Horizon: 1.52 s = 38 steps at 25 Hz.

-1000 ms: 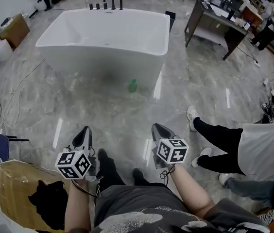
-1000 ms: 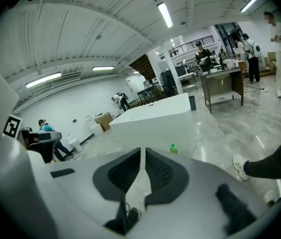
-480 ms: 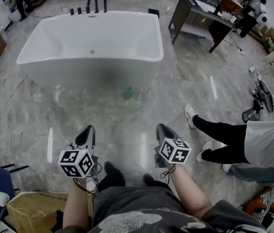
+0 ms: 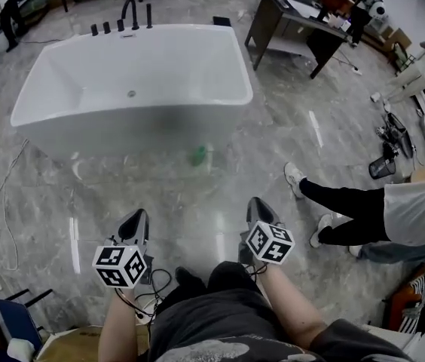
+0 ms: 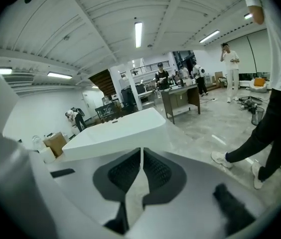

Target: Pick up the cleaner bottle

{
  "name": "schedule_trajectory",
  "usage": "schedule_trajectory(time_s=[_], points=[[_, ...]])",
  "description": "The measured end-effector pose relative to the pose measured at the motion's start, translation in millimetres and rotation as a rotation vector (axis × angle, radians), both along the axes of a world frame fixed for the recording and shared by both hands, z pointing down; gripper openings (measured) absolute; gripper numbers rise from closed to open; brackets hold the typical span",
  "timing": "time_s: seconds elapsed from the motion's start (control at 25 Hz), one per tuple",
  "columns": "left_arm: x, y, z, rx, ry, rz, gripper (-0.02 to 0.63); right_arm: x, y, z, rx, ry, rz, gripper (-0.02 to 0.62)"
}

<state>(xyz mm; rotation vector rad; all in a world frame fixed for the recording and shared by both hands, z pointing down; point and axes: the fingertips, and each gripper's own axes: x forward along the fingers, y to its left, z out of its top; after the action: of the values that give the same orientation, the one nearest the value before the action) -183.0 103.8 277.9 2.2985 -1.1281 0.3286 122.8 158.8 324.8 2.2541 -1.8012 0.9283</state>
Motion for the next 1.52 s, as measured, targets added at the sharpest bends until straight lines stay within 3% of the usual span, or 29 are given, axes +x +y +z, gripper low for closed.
schedule_trajectory(time_s=[0.32,0.72,1.08,1.28,1.52], points=[[5,-42,36,-0.052,0.023,0.025,0.015,-5,-43,43,-0.036,0.010,0.018,0.028],[33,-116,96,-0.081,-0.021,0.042,0.015,4,-134,133,-0.053,0.002,0.030,0.028],[84,-202,202,-0.174,-0.060,0.045,0.015,29,-211,258,-0.182,-0.019,0.024,0.028],[104,-249,248,-0.200,-0.051,-0.002,0.015,42,-243,302,-0.186,0.018,0.051,0.028],[118,-269,291,-0.236,-0.047,0.023,0.015,46,-258,353,-0.226,-0.008,0.122,0.029]])
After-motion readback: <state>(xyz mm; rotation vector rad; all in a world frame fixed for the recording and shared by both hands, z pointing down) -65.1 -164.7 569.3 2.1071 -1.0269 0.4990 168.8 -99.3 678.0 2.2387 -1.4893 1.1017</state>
